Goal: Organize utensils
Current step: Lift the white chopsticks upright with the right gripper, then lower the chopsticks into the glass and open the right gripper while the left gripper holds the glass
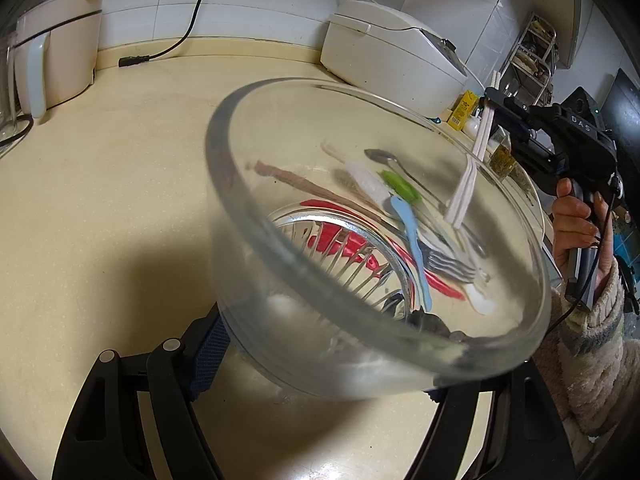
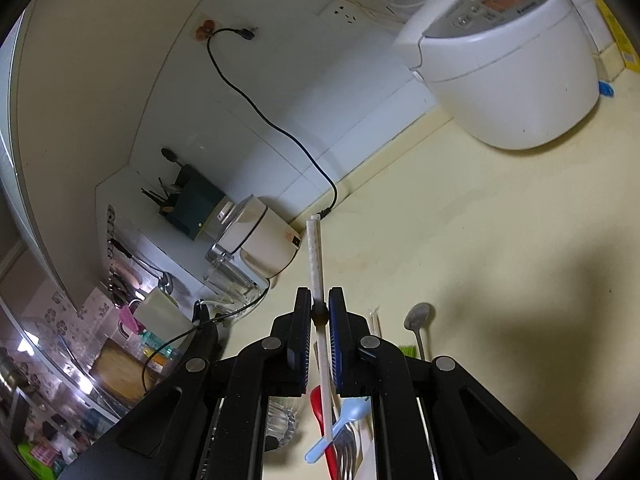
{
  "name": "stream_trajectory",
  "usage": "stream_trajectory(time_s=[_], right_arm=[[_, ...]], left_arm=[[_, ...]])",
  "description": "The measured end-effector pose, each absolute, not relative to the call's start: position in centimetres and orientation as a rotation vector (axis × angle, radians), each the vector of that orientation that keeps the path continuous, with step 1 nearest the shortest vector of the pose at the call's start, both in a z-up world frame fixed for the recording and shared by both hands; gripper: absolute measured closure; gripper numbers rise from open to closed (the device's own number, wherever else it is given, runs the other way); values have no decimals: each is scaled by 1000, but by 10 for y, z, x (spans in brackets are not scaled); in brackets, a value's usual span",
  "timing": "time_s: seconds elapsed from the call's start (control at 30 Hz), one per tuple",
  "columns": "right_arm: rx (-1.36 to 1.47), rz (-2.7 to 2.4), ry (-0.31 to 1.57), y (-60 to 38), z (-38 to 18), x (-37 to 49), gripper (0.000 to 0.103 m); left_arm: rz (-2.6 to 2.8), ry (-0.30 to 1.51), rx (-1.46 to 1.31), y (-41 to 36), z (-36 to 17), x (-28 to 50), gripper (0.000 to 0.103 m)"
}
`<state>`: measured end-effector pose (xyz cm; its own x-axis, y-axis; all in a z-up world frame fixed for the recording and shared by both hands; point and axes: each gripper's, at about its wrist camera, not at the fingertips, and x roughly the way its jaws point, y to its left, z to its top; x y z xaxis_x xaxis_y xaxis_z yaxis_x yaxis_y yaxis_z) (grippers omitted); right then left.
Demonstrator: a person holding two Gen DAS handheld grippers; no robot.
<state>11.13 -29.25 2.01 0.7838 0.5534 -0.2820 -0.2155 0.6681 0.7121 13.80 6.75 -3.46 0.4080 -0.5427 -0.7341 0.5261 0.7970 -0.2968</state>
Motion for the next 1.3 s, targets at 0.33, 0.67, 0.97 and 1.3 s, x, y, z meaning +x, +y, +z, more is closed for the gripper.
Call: stream_trajectory(time_s=[0.33, 0.67, 0.97, 1.3], right_arm=[[702, 474, 480, -287, 36, 105, 94], [699, 658, 410, -246, 95, 106, 94], [632, 788, 372, -191, 126, 119, 94], [437, 745, 407, -142, 97, 115, 94]], left_arm=[[-675, 933, -22, 68, -34, 139, 23], [-676, 933, -25, 68, -34, 139, 23], [-673, 933, -17, 68, -34, 139, 23], [-661, 931, 10, 66, -34, 136, 23]])
